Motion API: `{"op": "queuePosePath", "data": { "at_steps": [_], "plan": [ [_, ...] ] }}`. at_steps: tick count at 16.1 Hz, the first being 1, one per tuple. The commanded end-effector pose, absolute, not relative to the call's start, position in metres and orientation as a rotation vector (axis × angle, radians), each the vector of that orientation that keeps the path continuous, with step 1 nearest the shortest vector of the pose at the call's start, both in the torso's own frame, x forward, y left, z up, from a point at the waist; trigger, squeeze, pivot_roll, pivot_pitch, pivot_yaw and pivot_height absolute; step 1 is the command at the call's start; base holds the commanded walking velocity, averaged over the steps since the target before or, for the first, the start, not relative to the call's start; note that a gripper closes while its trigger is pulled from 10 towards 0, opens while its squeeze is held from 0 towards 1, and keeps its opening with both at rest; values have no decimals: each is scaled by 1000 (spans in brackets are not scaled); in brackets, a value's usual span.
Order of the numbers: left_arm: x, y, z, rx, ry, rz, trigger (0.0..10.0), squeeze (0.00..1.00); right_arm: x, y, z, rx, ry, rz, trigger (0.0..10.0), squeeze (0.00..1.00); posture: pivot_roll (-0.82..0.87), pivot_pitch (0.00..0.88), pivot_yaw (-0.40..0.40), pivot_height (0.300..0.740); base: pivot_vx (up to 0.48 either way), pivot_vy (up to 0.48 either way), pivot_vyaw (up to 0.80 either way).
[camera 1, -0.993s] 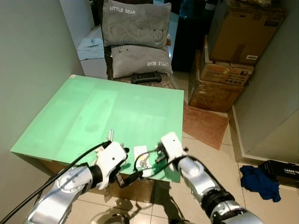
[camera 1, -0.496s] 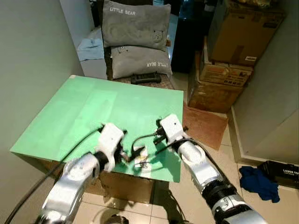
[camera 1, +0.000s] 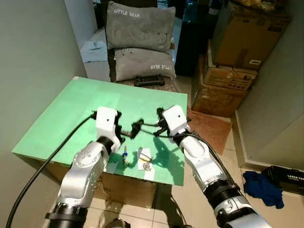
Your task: Hang keys on a hook
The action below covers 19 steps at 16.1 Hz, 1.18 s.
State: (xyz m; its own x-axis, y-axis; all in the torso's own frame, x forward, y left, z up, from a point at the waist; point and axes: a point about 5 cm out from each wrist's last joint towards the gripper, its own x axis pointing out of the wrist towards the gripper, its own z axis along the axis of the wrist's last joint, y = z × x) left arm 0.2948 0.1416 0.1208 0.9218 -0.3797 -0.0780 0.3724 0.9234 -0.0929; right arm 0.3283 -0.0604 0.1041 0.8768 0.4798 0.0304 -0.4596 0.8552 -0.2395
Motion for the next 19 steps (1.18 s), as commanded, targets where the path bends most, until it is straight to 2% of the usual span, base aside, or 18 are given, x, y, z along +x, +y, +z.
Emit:
{"op": "queuePosePath", "data": {
  "at_steps": [1,3,6,10,12,14,15,19],
  "plan": [
    [297,181,112,-91,126,-162,10000,0,335,-78,121,-175,-158,409,0,0,119,22,-21,740,0,0,0],
    [301,184,118,-121,76,-113,10000,0,337,-83,125,-164,-173,367,0,0,121,14,-22,740,0,0,0],
    [308,198,131,-160,-8,35,10000,0,341,-104,131,-111,-182,220,0,0,127,9,-34,740,0,0,0],
    [311,203,128,-153,-1,77,10000,0,335,-112,124,-112,-161,209,0,0,120,5,-35,740,0,0,0],
    [313,190,119,-89,64,-18,10000,0,335,-108,123,-105,-148,230,0,0,113,8,-29,740,0,0,0],
    [310,161,109,-25,142,-201,10000,0,334,-87,132,-104,-176,344,0,0,107,8,-24,740,0,0,0],
    [304,143,104,11,192,-348,10000,0,335,-78,137,-100,-177,390,0,0,106,7,-24,740,0,0,0],
    [299,148,112,57,190,-464,10000,0,340,-86,135,-116,-156,369,0,0,109,7,-27,740,0,0,0]
  ]
}}
